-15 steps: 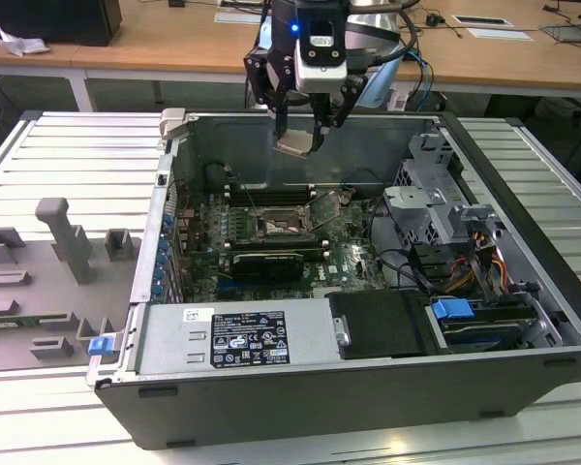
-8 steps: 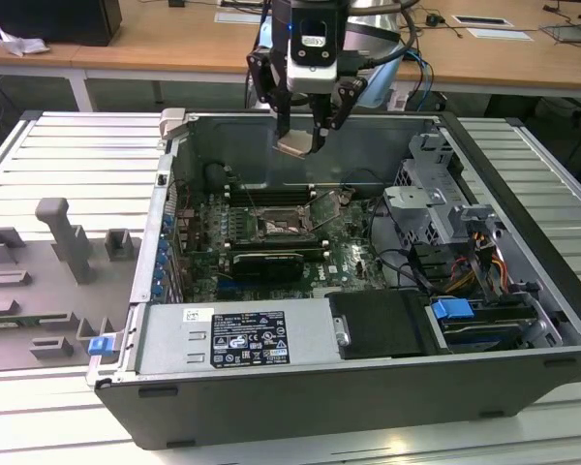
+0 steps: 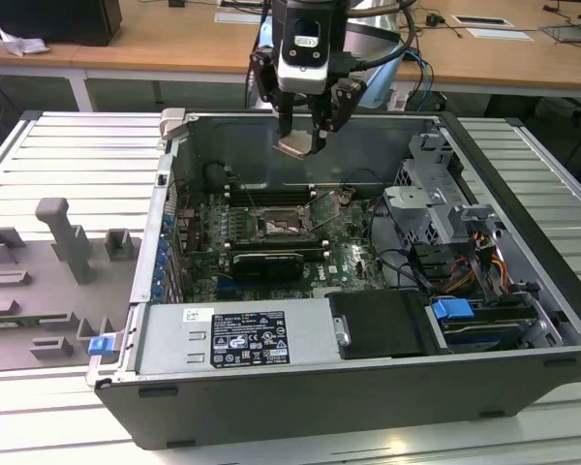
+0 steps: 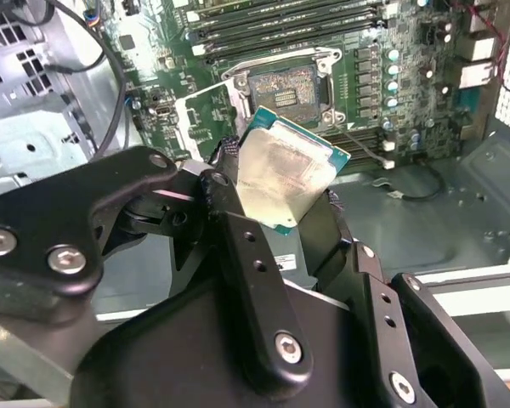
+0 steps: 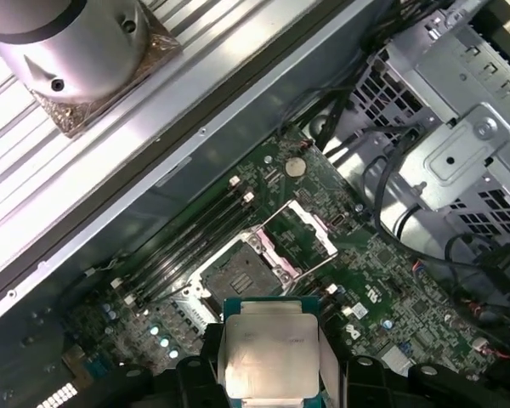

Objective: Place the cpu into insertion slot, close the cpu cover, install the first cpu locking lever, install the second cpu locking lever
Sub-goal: 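Place the cpu into insertion slot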

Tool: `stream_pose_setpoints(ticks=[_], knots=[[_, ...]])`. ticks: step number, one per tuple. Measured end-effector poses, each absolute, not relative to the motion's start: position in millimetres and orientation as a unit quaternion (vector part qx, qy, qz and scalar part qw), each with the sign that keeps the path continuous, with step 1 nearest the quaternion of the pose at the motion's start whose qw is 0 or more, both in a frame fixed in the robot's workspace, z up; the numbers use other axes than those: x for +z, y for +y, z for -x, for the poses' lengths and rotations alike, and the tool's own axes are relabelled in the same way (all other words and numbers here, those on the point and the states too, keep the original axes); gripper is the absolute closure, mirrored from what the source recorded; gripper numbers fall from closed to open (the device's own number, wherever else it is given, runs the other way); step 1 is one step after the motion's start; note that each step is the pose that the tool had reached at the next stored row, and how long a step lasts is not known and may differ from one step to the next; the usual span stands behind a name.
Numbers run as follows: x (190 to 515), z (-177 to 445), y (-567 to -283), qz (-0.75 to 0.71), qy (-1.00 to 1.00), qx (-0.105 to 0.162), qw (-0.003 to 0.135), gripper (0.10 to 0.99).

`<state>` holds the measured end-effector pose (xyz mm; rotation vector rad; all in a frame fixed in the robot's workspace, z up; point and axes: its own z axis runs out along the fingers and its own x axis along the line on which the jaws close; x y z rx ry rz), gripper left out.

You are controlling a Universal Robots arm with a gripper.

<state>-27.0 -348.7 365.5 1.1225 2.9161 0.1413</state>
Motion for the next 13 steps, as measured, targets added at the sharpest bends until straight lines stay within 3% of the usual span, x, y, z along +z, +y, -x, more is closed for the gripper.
stream_pose_setpoints(ticks=[13], knots=[[362.8, 27.0, -348.7, -0.447, 0.893, 0.044, 0.011, 0.557]])
